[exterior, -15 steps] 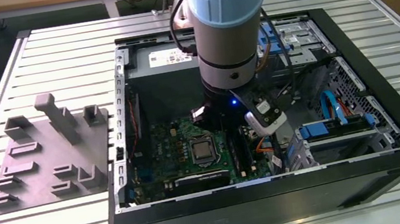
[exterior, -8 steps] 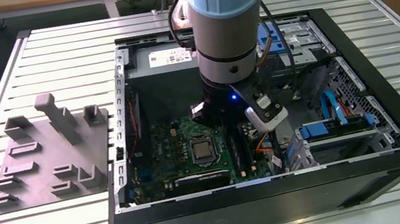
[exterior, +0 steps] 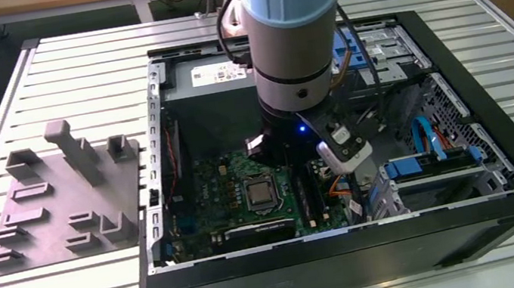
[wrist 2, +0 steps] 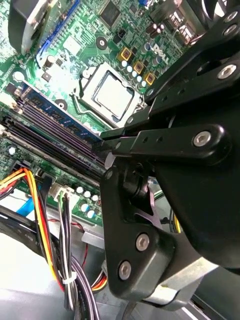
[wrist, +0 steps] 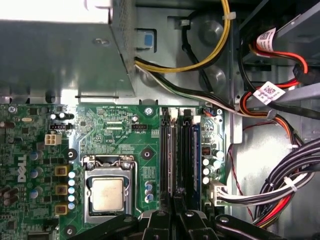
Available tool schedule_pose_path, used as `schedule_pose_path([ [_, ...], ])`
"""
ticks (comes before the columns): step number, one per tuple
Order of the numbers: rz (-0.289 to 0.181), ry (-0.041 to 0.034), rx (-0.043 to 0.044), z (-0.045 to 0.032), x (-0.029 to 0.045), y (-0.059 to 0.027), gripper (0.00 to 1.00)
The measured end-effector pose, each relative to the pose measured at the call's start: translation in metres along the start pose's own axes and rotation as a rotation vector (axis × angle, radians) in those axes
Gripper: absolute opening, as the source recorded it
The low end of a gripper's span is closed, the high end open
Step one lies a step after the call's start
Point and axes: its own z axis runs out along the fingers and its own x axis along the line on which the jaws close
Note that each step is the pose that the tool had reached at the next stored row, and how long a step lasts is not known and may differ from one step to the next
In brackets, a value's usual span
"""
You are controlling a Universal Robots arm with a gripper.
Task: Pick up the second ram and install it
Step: 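Insert the second ram into the second slot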
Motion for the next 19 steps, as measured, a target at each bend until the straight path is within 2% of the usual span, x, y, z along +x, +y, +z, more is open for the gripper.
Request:
schedule_pose_path([
  [6, 0.012, -0.0002, 0.0008, 0.0014, -0.0017, 0.0003, 0.14],
  [12, 0.012, 0.0, 0.0008, 0.0034, -0.0017, 0.005, 0.14],
  [19, 0.012, 0.0007, 0.0008, 0.0043, -0.0039, 0.0052, 0.14],
])
